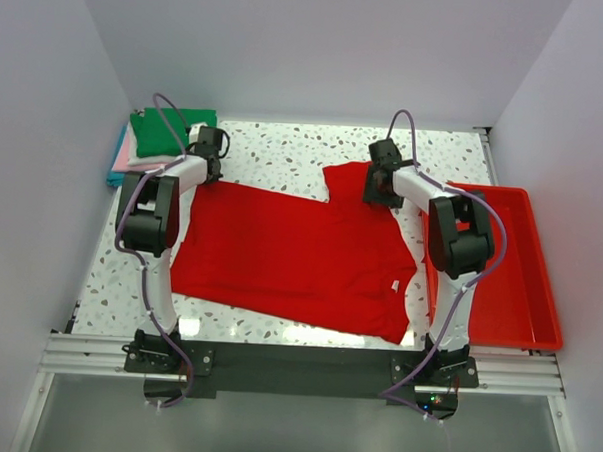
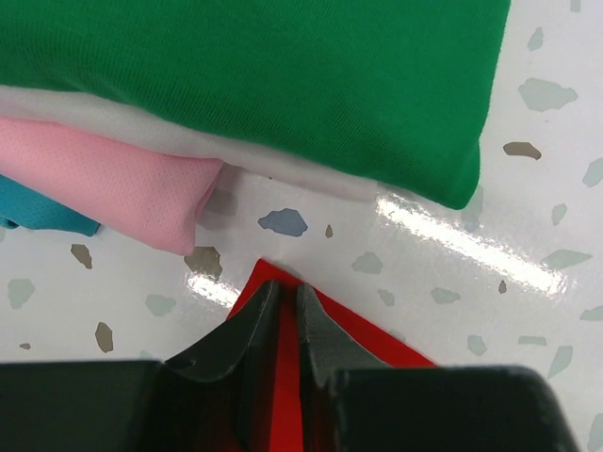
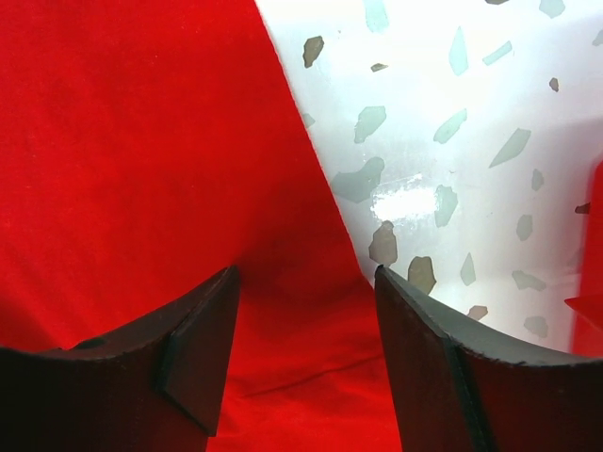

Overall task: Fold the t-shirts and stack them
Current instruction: Fold the tshirt

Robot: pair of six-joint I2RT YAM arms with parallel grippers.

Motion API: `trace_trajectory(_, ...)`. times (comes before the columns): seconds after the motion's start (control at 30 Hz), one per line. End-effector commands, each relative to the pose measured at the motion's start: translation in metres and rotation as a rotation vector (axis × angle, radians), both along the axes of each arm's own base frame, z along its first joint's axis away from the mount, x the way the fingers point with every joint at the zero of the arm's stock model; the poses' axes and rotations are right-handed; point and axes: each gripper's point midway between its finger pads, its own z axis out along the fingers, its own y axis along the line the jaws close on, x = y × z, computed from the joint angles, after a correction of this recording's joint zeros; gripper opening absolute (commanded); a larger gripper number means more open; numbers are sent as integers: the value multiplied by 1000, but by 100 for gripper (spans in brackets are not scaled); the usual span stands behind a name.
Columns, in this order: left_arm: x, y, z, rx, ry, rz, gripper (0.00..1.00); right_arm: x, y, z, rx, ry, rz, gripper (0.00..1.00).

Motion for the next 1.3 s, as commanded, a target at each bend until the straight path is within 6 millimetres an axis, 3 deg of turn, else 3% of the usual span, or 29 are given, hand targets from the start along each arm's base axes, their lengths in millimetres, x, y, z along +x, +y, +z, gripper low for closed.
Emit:
trace_trajectory(0.0,5,8,-3,2,2,25,17,4,-5,15,-1,-36,-16,62)
trace_trajectory(0.13,5,8,-2,1,-3,26,13,4,-2,10,10,-30,-11,49)
trace_trajectory(0.17,5,7,-2,-3,-4,23,8,3,-3,8,12,-25,-11,37)
trace_trajectory(0.3,5,6,5,-16,-28,24,1,7,0,9,20,-29,-7,14)
trace_trajectory(0.47,12,8,25,-23,-88,38,0,17,-2,20,4,-42,3,4)
trace_trajectory(0.8,28,8,58,-67,-202,42,0,38,-11,54,21,-119,-23,0)
trace_trajectory(1.03,33,15,90,-126,-325,51,0,41,-18,66,8,-135,-31,0)
trace_trajectory(1.27,29,19,94,-162,-341,49,0,36,-22,74,8,-149,-41,0)
